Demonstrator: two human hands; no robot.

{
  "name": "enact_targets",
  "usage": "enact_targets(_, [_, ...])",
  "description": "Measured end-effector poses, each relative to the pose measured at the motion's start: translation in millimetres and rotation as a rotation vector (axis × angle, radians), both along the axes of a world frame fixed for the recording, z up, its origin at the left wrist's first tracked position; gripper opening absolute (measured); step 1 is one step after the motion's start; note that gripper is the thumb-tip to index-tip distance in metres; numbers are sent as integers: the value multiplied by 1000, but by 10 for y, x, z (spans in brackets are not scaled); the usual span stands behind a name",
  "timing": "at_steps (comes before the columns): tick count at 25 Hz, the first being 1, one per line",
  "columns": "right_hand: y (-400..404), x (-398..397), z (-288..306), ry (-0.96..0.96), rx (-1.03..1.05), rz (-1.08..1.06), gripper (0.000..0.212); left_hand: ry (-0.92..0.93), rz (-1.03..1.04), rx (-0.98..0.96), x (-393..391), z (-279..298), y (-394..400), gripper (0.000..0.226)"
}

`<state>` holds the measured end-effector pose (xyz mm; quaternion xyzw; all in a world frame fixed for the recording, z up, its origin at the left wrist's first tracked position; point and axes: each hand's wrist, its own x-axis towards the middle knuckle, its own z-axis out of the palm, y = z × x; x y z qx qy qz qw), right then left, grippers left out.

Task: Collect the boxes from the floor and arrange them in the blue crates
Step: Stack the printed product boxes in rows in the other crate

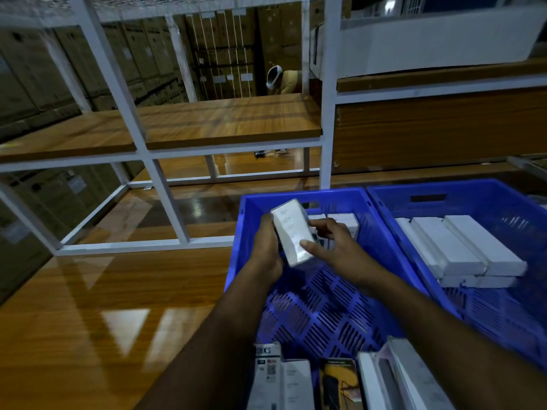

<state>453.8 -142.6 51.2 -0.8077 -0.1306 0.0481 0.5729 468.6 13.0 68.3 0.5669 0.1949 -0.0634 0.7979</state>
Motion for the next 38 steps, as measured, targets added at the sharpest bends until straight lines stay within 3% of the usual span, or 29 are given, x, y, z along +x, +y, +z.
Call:
enact_targets(3, [-28,27,31,26,211,-38,23,-58,-162,-23,3,-22,37,72])
enact_targets(5, [-55,44,60,17,265,-110,20,-83,-203,25,7,-64,36,79])
enact_targets(9, [-72,66,89,138,420,-217,50,-86,-226,-70,-4,-12,16,61])
enact_targets(12, [-75,54,104,235,484,-161,64,-89,-215,-87,-24,18,16,53])
enact_targets(19, [-61,61,97,265,416,-39,74,-97,-281,-6,-89,67,66,49])
enact_targets(26, [-38,39,104,221,381,-47,64,-83,-249,35,-170,173,49,43])
enact_targets(28, [-50,35,127,189,319,-24,63,-130,-125,75,-159,198,55,39])
enact_targets(33, [40,118,220,101,17,-19,64,-300,424,439,-23,59,299,23])
enact_targets(38, [194,550,378,-41,-64,-19,60,-265,648,514,9,96,386,19])
